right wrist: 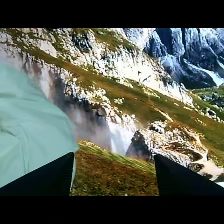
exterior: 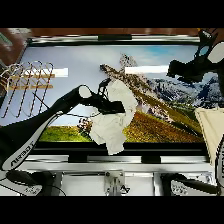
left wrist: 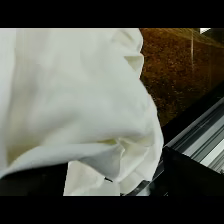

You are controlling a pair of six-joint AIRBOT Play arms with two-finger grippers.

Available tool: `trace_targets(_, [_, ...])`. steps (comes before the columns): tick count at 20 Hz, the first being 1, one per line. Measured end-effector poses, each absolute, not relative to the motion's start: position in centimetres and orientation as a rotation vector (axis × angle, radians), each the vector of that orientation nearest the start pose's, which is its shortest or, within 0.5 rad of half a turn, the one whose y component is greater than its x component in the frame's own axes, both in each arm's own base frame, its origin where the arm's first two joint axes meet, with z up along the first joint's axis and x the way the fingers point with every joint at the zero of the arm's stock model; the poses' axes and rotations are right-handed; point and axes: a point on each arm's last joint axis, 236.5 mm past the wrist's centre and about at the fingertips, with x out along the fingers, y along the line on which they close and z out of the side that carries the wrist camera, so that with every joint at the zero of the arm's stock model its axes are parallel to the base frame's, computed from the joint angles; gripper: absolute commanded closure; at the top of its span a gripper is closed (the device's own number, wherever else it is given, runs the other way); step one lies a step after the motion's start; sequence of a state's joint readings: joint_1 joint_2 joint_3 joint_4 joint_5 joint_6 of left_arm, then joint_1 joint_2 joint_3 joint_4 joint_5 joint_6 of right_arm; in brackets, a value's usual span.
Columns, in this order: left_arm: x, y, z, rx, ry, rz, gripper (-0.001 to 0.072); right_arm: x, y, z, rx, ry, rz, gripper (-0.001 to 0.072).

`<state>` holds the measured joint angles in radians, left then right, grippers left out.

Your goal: Fold the shirts.

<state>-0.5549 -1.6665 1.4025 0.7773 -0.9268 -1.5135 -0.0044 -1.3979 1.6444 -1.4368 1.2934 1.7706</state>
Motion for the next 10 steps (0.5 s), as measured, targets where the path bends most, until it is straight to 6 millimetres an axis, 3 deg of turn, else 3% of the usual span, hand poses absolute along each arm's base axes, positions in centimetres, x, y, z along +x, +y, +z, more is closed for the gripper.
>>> trace_targets(2, [37.8, -36.0, 2.8, -0.433, 1.252, -0.780, -0.0007, 45.8, 3.6, 13.1, 0.265, 1.056, 0.011, 0.0057])
trace_targets(3, [38.9, -34.5, 4.3, -0.441, 1.215, -0.772, 0.0051, 46.0, 4.3, 12.9, 0.261, 1.055, 0.035, 0.0047])
trace_targets(5, [42.2, -30.2, 6.3, -0.440, 1.123, -0.701, 0.0058, 46.4, 6.4, 12.2, 0.258, 1.070, 0.097, 0.0047])
trace_targets(7, [45.0, -25.5, 6.5, -0.455, 1.084, -0.605, 0.0058, 46.6, 9.1, 11.0, 0.265, 1.098, 0.165, 0.0047])
trace_targets(10, [46.7, -20.7, 3.4, -0.481, 1.146, -0.506, 0.0058, 47.1, 13.0, 8.4, 0.261, 1.141, 0.239, 0.0048])
